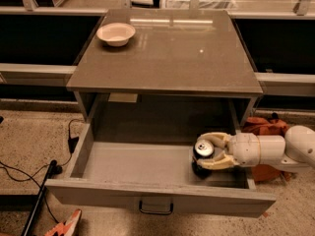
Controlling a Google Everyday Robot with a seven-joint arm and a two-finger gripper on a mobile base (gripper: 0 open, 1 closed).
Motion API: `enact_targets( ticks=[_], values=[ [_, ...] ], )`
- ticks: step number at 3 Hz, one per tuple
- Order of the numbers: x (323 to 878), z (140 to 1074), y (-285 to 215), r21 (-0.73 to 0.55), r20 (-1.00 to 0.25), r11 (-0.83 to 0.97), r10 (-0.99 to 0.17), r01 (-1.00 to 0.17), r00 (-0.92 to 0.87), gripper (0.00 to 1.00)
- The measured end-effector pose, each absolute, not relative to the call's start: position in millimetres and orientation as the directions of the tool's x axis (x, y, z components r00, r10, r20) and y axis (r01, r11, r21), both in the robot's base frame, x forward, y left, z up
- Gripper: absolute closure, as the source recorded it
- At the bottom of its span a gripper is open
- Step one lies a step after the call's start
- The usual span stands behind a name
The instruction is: Place pepsi can into top drawer
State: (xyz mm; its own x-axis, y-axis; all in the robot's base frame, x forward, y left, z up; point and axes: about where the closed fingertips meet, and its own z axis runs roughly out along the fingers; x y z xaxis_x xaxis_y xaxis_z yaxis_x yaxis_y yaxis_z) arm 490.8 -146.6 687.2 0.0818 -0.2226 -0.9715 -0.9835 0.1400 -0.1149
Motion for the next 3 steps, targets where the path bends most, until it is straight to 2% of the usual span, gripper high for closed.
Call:
enact_targets(
  ticks=[1,2,3],
  values=[
    [490.8,687.2,-146.6,-0.115,-0.971,0.14,-0.223,-0.983,0.082,0.12],
    [490.8,687.2,-146.5,-0.115,-0.971,0.14,-0.223,-0.983,0.082,0.0],
    [490.0,690.1,-151.7,-0.116,-0.968,0.147,-0.239,-0.982,0.079,0.0]
  ],
)
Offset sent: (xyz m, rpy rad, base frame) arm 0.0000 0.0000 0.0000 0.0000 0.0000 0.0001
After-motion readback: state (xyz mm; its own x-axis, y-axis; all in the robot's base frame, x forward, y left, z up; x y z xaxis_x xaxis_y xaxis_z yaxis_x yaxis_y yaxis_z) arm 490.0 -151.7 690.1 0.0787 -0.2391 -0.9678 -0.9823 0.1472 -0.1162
